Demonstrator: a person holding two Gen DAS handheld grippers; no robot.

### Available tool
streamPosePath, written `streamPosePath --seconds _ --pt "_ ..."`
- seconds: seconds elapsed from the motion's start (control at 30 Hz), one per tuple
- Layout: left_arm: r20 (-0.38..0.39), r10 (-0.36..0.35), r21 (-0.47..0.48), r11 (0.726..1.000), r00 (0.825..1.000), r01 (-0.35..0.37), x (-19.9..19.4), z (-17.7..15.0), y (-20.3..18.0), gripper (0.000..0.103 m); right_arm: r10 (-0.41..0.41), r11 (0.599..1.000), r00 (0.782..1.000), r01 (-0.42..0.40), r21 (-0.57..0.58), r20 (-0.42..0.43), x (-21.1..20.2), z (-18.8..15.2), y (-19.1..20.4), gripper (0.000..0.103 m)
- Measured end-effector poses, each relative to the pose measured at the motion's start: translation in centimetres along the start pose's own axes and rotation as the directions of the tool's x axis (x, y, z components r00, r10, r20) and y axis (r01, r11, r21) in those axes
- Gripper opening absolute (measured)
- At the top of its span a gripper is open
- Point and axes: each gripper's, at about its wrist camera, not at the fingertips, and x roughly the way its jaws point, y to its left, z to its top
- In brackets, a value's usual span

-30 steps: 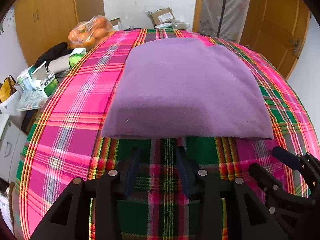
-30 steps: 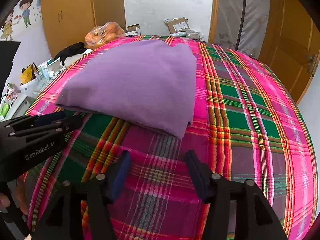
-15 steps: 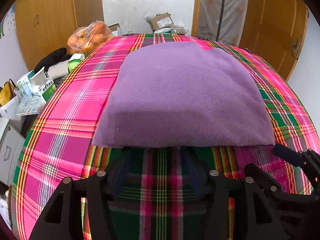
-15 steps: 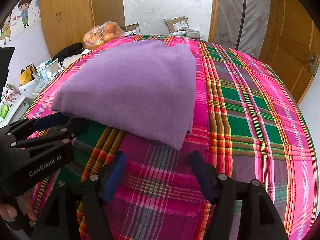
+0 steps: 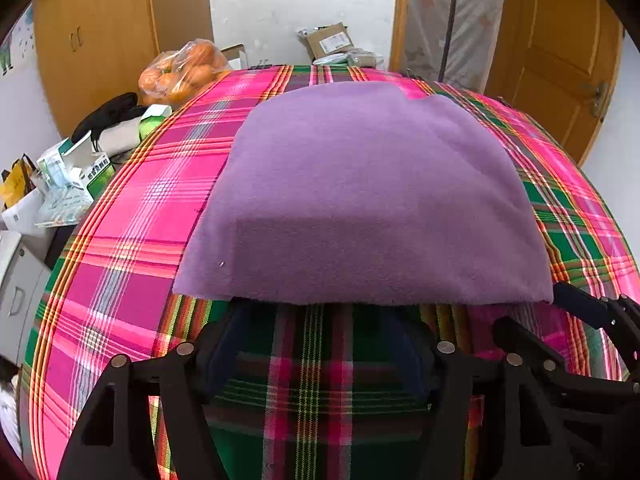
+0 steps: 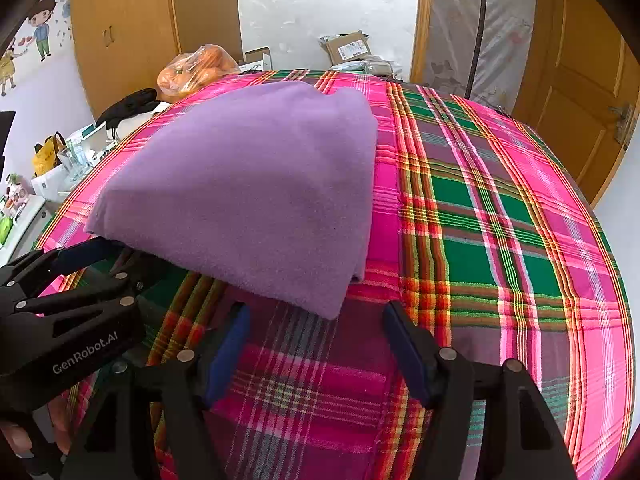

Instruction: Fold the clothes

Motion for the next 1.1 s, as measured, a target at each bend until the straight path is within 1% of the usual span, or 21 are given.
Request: streamPosePath --seconds 1.1 --pt "-0.002 -0.001 0.001 1.000 1.000 0.001 -0.02 -0.02 0.01 0.071 0.002 1.000 1.000 -0.002 0.001 0.000 -0.01 -0.08 -0.12 0.069"
